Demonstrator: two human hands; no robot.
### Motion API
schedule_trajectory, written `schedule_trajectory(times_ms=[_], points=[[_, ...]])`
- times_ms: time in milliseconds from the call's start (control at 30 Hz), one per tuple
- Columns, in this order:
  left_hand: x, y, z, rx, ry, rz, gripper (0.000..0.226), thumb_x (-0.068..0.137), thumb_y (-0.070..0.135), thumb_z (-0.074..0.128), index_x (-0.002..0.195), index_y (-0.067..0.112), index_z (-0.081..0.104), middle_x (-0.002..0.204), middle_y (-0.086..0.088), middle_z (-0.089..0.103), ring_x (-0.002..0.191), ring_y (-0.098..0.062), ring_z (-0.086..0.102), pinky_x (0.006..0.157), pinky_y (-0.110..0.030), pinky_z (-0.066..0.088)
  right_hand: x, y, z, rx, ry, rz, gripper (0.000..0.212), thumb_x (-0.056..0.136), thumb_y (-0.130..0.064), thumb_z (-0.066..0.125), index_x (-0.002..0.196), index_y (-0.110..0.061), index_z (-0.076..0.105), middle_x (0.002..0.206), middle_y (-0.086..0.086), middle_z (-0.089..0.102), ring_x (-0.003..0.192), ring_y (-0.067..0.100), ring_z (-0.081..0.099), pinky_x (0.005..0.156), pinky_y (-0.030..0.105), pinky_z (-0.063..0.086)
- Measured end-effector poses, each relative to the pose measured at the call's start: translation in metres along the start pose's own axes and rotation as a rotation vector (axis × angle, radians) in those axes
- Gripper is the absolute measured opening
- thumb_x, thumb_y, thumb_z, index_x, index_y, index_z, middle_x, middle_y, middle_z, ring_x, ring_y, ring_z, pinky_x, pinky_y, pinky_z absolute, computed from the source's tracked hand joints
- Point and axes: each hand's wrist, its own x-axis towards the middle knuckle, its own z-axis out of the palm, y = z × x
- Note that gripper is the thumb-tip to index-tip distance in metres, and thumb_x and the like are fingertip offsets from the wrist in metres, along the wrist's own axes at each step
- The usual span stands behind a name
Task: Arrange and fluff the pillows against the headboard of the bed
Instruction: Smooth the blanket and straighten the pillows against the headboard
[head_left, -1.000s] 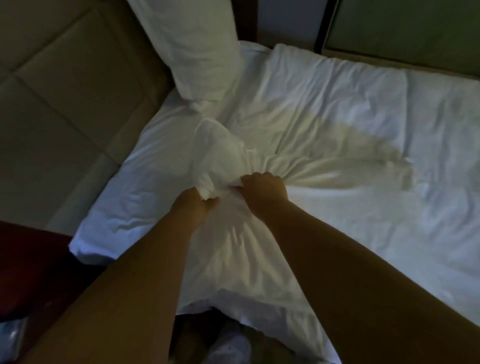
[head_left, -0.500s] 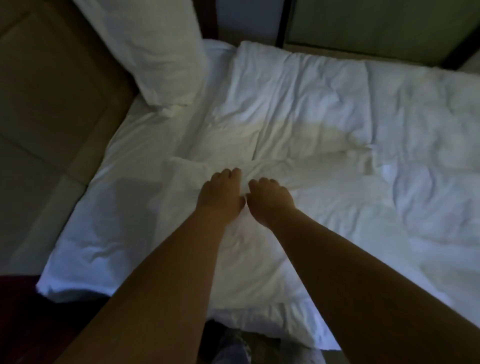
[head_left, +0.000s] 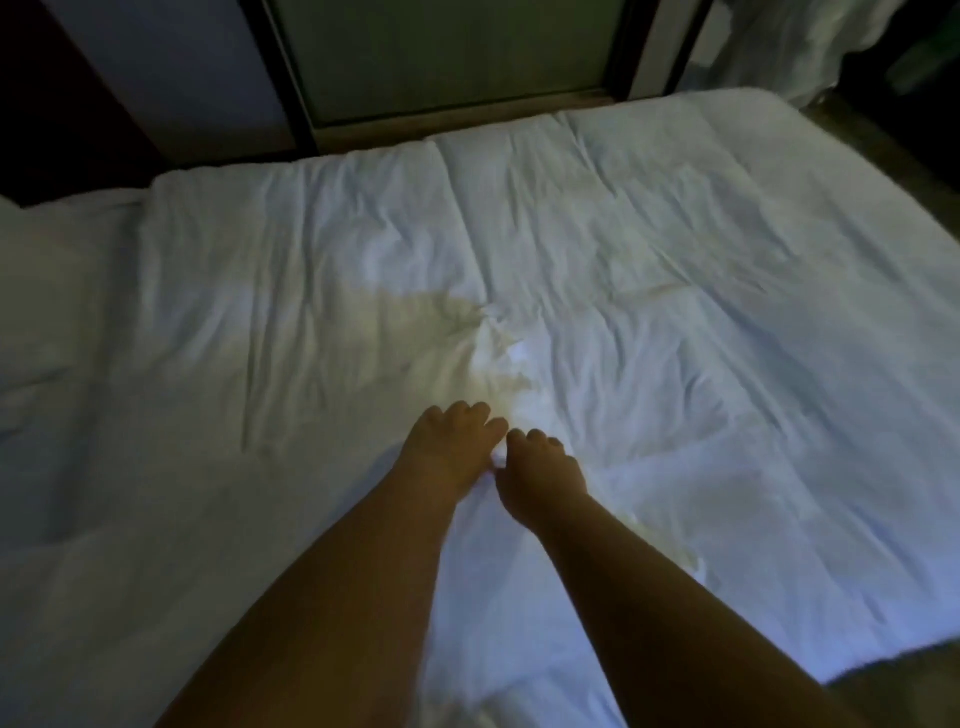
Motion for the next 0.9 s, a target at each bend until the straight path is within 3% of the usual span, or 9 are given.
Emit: schedule_trajectory(times_ms=[200, 367, 400, 467, 500, 533, 567, 667, 900], points=[[0.072, 0.028, 0.013, 0.143, -0.225, 0.172, 0.047, 0.09, 0.025, 0.058, 0.134, 0.023, 0.042, 0.136, -0.004, 0.04, 0.123, -0.024, 0.045, 0.097, -0.039, 0.037, 0.03, 0.036, 0.025, 0.137, -0.108, 0.002, 0.048, 0.093, -0.042, 0.045, 0.133, -0.014, 0.045, 0.125, 0.008, 0.055, 0.112, 0.027, 0.055, 0.093, 0.04, 0.047], [0.108, 0.046, 0.032, 0.278, -0.315, 0.285, 0.035, 0.095, 0.024, 0.047, 0.13, 0.021, 0.049, 0.135, -0.001, 0.044, 0.125, -0.022, 0.042, 0.103, -0.04, 0.032, 0.04, 0.053, 0.038, 0.153, -0.195, 0.205, 0.066, 0.085, -0.054, 0.048, 0.135, -0.011, 0.039, 0.129, 0.009, 0.049, 0.118, 0.027, 0.048, 0.099, 0.042, 0.041], [0.114, 0.048, 0.045, 0.356, -0.346, 0.329, 0.035, 0.097, 0.013, 0.038, 0.127, 0.022, 0.053, 0.134, 0.002, 0.048, 0.124, -0.019, 0.044, 0.103, -0.038, 0.032, 0.042, 0.056, 0.04, 0.163, -0.231, 0.27, 0.074, 0.082, -0.059, 0.05, 0.136, -0.011, 0.036, 0.132, 0.009, 0.045, 0.122, 0.028, 0.044, 0.102, 0.043, 0.038], [0.124, 0.049, 0.054, 0.522, -0.42, 0.195, 0.073, 0.092, -0.005, 0.016, 0.114, 0.048, 0.062, 0.124, 0.032, 0.053, 0.12, 0.012, 0.042, 0.105, -0.025, 0.028, 0.045, 0.062, 0.048, 0.185, -0.317, 0.375, 0.092, 0.074, -0.067, 0.052, 0.143, -0.011, 0.025, 0.143, 0.01, 0.035, 0.133, 0.029, 0.034, 0.108, 0.048, 0.03], [0.124, 0.046, 0.056, 0.668, -0.338, 0.147, 0.077, 0.092, 0.0, 0.019, 0.108, 0.065, 0.057, 0.119, 0.048, 0.047, 0.116, 0.028, 0.033, 0.107, -0.018, 0.02, 0.046, 0.064, 0.052, 0.184, -0.363, 0.407, 0.102, 0.073, -0.07, 0.051, 0.147, -0.01, 0.017, 0.151, 0.012, 0.026, 0.14, 0.03, 0.025, 0.111, 0.051, 0.024], [0.128, 0.047, 0.055, 0.705, -0.456, 0.143, 0.063, 0.096, 0.014, 0.03, 0.113, 0.072, 0.047, 0.125, 0.053, 0.036, 0.122, 0.03, 0.023, 0.114, -0.023, 0.01, 0.049, 0.067, 0.056, 0.18, -0.403, 0.424, 0.11, 0.072, -0.072, 0.051, 0.151, -0.009, 0.007, 0.157, 0.014, 0.015, 0.145, 0.031, 0.014, 0.113, 0.055, 0.018], [0.133, 0.052, 0.055, 0.68, -0.521, 0.284, 0.045, 0.096, 0.032, 0.041, 0.129, 0.062, 0.04, 0.141, 0.041, 0.029, 0.136, 0.016, 0.017, 0.118, -0.036, 0.006, 0.051, 0.069, 0.059, 0.177, -0.425, 0.433, 0.115, 0.072, -0.072, 0.052, 0.152, -0.009, -0.001, 0.159, 0.015, 0.006, 0.148, 0.031, 0.004, 0.115, 0.058, 0.012], [0.14, 0.061, 0.068, 0.593, -0.574, 0.477, 0.069, 0.093, 0.054, 0.046, 0.152, 0.032, 0.016, 0.161, 0.003, 0.012, 0.148, -0.019, 0.008, 0.116, -0.055, 0.004, 0.059, 0.074, 0.07, 0.185, -0.433, 0.448, 0.118, 0.072, -0.067, 0.059, 0.151, -0.008, -0.007, 0.16, 0.016, -0.002, 0.148, 0.031, -0.004, 0.115, 0.062, 0.005], [0.148, 0.067, 0.083, 0.663, -0.484, 0.396, 0.062, 0.096, 0.053, 0.041, 0.151, 0.033, 0.02, 0.161, 0.004, 0.011, 0.148, -0.018, 0.007, 0.116, -0.055, -0.001, 0.066, 0.081, 0.079, 0.204, -0.349, 0.424, 0.094, 0.084, -0.056, 0.048, 0.151, -0.007, 0.005, 0.158, 0.017, 0.011, 0.146, 0.033, 0.013, 0.116, 0.059, 0.012]])
